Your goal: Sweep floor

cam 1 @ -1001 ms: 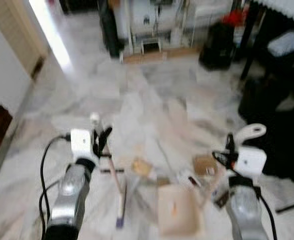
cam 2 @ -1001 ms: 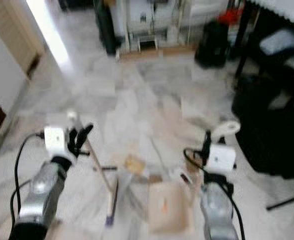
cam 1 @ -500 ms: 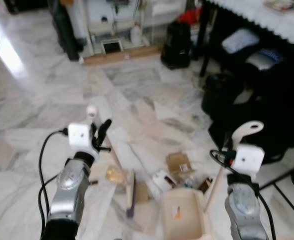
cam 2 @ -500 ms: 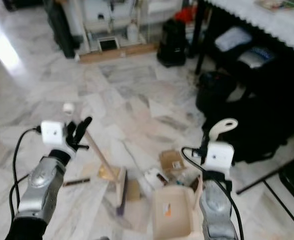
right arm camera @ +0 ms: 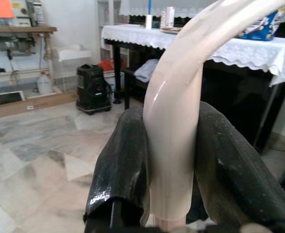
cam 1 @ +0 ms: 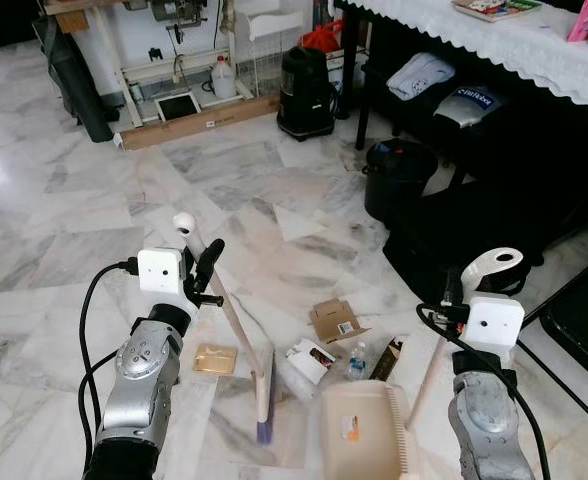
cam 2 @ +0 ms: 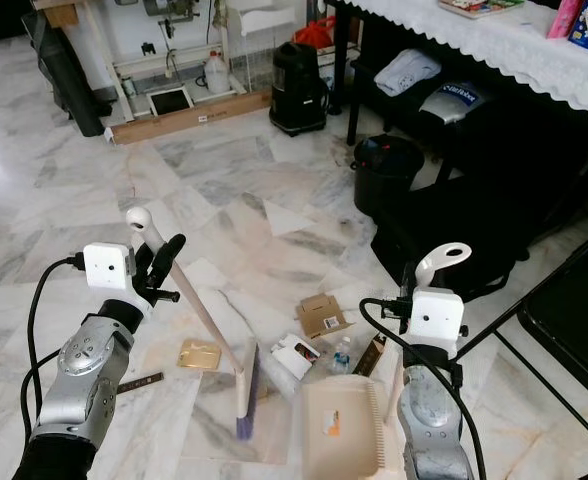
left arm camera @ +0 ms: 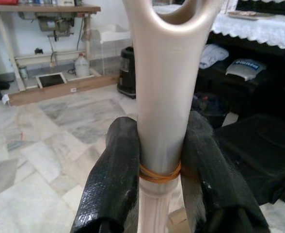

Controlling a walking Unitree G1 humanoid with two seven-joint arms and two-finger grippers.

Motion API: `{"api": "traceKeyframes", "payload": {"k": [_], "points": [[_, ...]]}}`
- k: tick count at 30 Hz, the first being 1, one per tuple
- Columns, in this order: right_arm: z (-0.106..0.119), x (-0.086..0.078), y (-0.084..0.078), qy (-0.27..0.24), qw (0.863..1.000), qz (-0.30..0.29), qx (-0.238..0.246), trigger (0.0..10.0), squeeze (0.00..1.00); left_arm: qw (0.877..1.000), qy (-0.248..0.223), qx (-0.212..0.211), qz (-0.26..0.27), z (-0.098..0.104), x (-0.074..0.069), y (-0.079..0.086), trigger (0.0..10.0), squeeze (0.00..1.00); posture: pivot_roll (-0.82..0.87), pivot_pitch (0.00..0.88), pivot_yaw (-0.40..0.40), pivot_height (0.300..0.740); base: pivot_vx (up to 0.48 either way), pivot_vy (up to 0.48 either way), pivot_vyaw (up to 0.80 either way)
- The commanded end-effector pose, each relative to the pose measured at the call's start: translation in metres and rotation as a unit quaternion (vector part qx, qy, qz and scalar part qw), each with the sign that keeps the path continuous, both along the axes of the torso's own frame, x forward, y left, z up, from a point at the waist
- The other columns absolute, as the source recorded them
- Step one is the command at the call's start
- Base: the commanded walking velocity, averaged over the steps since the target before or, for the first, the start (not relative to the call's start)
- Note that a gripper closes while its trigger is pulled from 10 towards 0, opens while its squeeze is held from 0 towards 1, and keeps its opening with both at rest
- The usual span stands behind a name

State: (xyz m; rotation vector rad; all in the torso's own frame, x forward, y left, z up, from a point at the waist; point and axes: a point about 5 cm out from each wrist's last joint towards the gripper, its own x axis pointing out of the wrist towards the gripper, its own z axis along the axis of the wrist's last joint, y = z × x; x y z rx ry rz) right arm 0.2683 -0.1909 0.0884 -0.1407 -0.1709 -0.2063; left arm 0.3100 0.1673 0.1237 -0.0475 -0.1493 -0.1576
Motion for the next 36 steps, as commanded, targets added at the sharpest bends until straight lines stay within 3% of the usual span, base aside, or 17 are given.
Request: {"api": "traceKeyframes", "payload": {"k": [1, 13, 23, 36], "points": [[0.009, 0.002, 0.002, -0.021, 1.000, 0.004, 0.000, 10.0, 0.00, 1.000, -0.026, 0.001, 0.013, 0.009, 0.007, 0.005, 10.0, 0.00, -0.04, 0.078, 0.051, 0.740, 0.000, 0.000, 0.00], [0.006, -0.002, 0.007, -0.020, 1.000, 0.003, 0.005, 10.0, 0.00, 1.000, -0.009, -0.007, 0.026, 0.002, 0.022, 0.008, 10.0, 0.00, -0.05, 0.088, 0.067, 0.740, 0.000, 0.000, 0.00], [0.009, -0.003, 0.006, -0.023, 1.000, 0.002, 0.003, 10.0, 0.00, 1.000, 0.021, -0.009, 0.018, -0.013, 0.032, 0.002, 10.0, 0.00, -0.07, 0.091, 0.067, 0.740, 0.000, 0.000, 0.00], [0.009, -0.003, 0.008, -0.023, 1.000, 0.004, 0.003, 10.0, 0.00, 0.998, 0.066, -0.010, -0.017, -0.029, 0.032, 0.004, 10.0, 0.00, -0.06, 0.095, 0.069, 0.740, 0.000, 0.000, 0.00]]}}
